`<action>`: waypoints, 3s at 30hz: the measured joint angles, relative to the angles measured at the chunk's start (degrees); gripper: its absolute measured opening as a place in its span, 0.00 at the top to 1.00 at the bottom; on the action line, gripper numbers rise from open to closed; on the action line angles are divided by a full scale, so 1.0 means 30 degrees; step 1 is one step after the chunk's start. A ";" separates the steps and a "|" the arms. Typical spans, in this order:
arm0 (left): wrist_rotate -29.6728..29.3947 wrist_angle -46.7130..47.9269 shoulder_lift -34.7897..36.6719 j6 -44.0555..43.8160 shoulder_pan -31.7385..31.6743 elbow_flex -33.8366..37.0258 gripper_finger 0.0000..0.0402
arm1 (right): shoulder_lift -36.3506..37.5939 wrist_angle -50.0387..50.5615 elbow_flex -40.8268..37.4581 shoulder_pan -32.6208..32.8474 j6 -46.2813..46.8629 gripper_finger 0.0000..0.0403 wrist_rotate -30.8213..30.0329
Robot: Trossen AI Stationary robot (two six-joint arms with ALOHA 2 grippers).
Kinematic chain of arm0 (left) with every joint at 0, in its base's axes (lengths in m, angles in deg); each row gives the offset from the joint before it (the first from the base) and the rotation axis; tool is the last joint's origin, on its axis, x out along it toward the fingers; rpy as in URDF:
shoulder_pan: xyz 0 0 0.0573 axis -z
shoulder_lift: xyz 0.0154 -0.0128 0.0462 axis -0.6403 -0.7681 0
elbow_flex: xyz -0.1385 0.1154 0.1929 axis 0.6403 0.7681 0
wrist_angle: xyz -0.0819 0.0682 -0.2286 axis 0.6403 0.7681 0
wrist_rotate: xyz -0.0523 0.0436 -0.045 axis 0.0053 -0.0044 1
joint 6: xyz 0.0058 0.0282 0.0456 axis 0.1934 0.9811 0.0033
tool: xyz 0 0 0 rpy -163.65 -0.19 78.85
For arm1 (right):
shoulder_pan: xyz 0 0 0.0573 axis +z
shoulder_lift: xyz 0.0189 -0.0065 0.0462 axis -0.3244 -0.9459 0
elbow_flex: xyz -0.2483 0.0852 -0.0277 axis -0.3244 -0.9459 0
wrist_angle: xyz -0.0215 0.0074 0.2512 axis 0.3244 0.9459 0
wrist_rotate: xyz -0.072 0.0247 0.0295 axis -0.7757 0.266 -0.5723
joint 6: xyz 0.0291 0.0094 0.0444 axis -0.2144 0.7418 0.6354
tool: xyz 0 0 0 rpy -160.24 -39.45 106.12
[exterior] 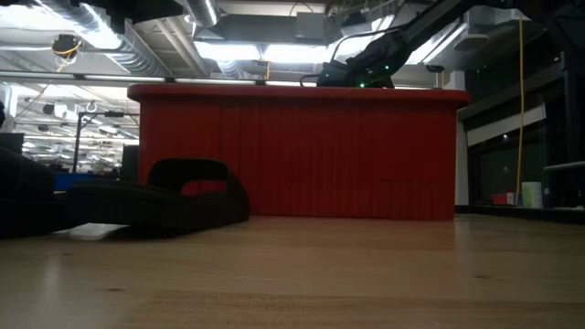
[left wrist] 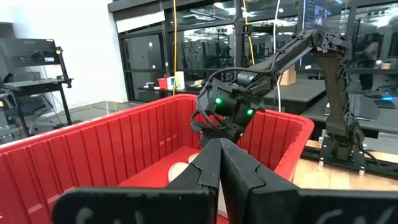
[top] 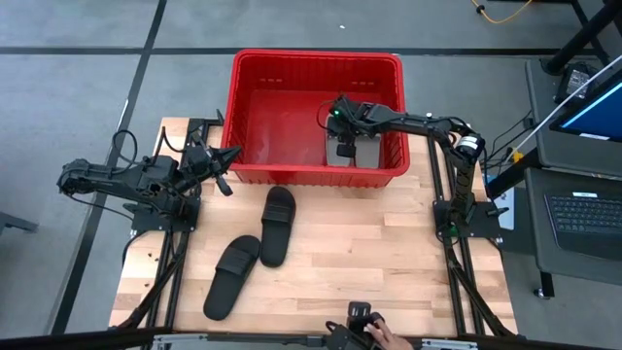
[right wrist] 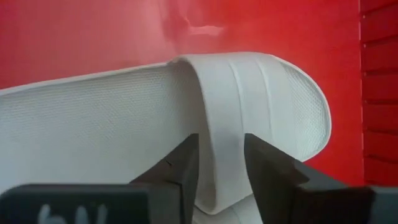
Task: Pick and place slides into bin
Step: Put the top black slide into the red bin
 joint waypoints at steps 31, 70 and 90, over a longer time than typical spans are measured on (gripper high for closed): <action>0.2608 -0.0138 0.0007 0.0747 0.0007 0.0000 0.99 | 0.0066 0.8431 1.1269 0.1724 0.4583 0.60 -0.0054; 0.7110 0.1614 0.2754 0.2740 0.3544 0.0000 0.99 | 0.2685 -0.0019 0.6092 1.4472 1.2593 0.97 -0.2878; 0.6316 0.2999 -0.2099 0.1737 0.3883 -0.2828 1.00 | 1.1820 -0.7844 -0.4867 1.5535 1.2611 0.93 -0.3026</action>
